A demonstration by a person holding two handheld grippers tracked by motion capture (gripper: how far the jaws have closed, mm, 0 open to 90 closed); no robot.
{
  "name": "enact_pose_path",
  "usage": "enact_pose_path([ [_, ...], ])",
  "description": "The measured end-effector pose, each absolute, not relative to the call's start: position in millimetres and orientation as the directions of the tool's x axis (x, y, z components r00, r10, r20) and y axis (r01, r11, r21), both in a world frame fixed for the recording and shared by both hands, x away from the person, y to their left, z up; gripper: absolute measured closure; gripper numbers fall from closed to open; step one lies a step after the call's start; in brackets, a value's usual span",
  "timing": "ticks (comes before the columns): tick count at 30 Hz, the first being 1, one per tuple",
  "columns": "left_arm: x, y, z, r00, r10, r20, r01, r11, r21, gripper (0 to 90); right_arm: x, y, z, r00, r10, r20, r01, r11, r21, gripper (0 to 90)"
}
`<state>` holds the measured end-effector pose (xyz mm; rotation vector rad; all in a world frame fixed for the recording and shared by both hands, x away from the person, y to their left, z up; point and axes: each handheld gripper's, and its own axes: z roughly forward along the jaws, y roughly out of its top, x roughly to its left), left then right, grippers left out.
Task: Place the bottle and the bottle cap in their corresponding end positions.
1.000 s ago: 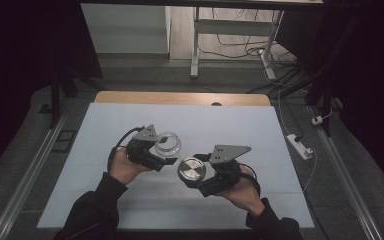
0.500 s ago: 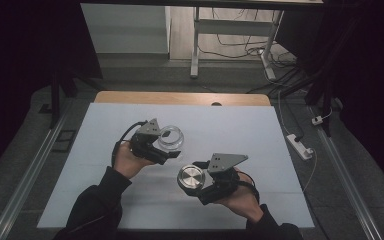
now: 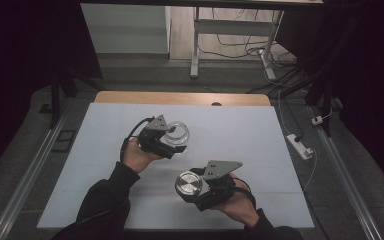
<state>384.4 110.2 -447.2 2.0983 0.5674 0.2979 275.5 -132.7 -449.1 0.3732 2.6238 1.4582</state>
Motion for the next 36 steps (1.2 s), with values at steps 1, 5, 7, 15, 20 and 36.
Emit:
enact_pose_path([
  [1, 386, 110, -448, 0.865, 0.502, -0.005, 0.281, -0.477, 0.833, 16.0, 276, -133, -449, -0.963, 0.269, 0.018, 0.157, 0.506, 0.848, 18.1],
  [5, 391, 108, -450, 0.861, 0.508, -0.003, 0.283, -0.475, 0.833, 16.0, 275, -128, -454, -0.964, 0.263, 0.021, 0.158, 0.512, 0.844, 18.1],
  [7, 393, 107, -451, 0.858, 0.513, -0.002, 0.283, -0.471, 0.836, 16.0, 274, -126, -456, -0.965, 0.261, 0.020, 0.157, 0.516, 0.842, 18.2],
  [15, 403, 104, -455, 0.851, 0.525, 0.005, 0.285, -0.470, 0.835, 16.0, 277, -122, -465, -0.964, 0.264, 0.017, 0.159, 0.526, 0.835, 18.1],
  [20, 409, 103, -460, 0.845, 0.535, 0.011, 0.290, -0.475, 0.831, 16.0, 278, -119, -471, -0.963, 0.267, 0.018, 0.163, 0.531, 0.832, 18.1],
  [36, 425, 98, -475, 0.834, 0.551, 0.012, 0.305, -0.480, 0.823, 16.0, 283, -110, -492, -0.962, 0.274, 0.016, 0.171, 0.555, 0.814, 18.1],
])
